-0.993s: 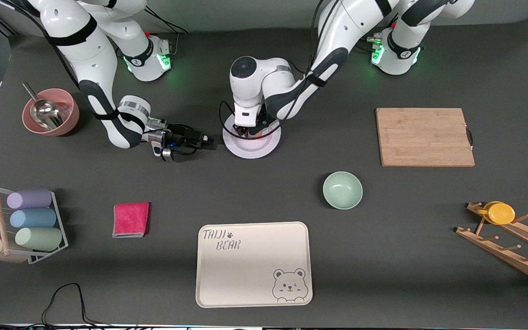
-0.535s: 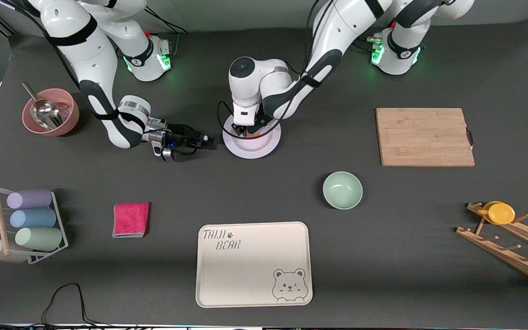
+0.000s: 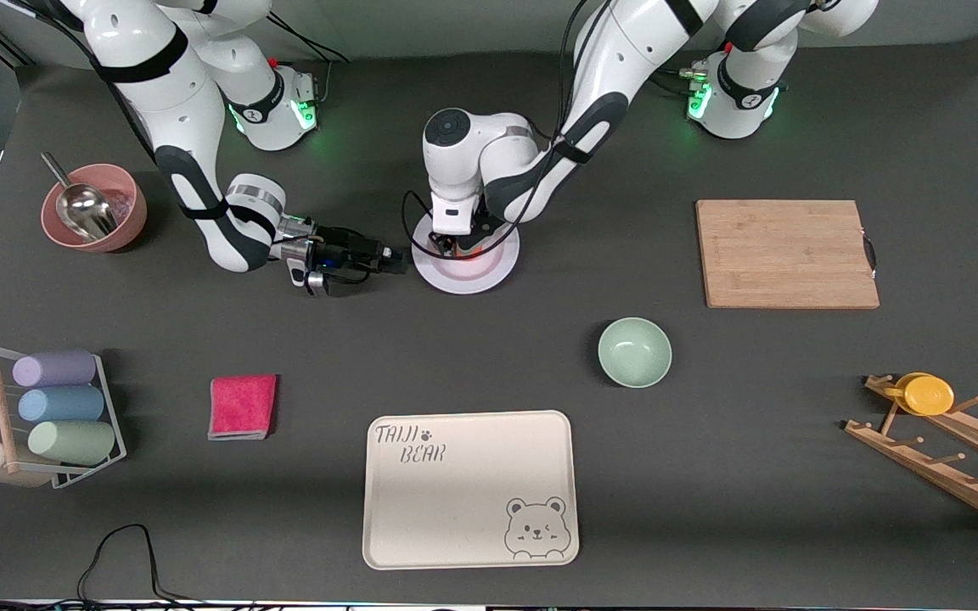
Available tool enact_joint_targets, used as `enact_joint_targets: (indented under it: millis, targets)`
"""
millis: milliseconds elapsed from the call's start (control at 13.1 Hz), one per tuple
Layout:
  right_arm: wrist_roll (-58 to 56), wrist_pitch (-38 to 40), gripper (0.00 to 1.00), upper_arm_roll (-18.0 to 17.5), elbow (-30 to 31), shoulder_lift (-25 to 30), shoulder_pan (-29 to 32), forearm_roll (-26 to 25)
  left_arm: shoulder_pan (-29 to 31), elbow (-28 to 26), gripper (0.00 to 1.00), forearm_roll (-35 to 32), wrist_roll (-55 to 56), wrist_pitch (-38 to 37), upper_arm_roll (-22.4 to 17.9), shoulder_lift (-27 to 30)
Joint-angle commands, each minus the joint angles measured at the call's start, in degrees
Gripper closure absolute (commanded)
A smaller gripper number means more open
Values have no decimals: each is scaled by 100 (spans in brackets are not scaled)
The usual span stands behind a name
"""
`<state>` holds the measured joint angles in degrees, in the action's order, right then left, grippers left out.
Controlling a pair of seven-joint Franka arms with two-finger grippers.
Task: Place orange and plate with both arms
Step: 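Grasp the plate rim with the right gripper while the left gripper lowers the orange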
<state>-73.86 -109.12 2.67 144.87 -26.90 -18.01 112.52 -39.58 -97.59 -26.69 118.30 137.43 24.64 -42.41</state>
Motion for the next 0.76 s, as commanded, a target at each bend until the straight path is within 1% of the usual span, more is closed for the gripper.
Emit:
enact_joint_targets:
  millis: [0,76,688]
  targets:
    - [-120,-119,0,6,42,-281,-247,191,-155,197,22,-117,176,3,-117,-118]
    - [-120,-119,0,6,42,-281,-238,191,-163,197,2,-135,176,-15,-126,-118]
    - [-120,-119,0,6,42,-281,-238,191,-172,197,0,-205,176,-6,-126,-118]
